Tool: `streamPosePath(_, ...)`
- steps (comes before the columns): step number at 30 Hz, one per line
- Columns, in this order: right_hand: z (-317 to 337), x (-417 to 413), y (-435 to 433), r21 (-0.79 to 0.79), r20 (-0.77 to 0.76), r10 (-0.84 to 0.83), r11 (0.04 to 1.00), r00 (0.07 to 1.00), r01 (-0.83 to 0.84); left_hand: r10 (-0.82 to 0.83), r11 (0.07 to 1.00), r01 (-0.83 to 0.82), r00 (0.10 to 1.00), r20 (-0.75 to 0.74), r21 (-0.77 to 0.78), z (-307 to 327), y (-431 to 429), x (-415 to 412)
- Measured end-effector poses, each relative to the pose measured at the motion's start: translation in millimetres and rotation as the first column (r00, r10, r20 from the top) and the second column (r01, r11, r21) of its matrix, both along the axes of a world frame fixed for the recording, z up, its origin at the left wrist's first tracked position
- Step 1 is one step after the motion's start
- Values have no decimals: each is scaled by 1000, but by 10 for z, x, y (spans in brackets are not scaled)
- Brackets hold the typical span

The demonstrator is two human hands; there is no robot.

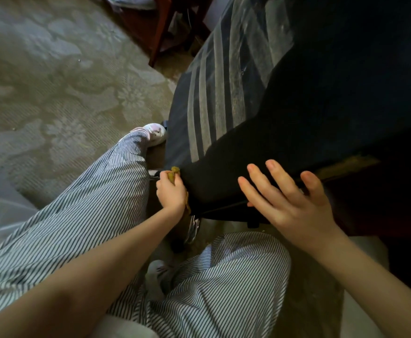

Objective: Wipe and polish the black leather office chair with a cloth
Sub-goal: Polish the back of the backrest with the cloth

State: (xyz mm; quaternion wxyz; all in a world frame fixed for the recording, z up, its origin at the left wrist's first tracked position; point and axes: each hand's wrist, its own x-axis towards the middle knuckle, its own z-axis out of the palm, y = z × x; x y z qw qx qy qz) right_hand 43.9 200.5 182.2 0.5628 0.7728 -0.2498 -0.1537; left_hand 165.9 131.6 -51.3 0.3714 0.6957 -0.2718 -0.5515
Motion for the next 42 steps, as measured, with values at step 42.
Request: streamPosePath(42,-241,322,210,206,-3,-430,883,903,421,67,993,-51,988,-140,111,-559,8,130)
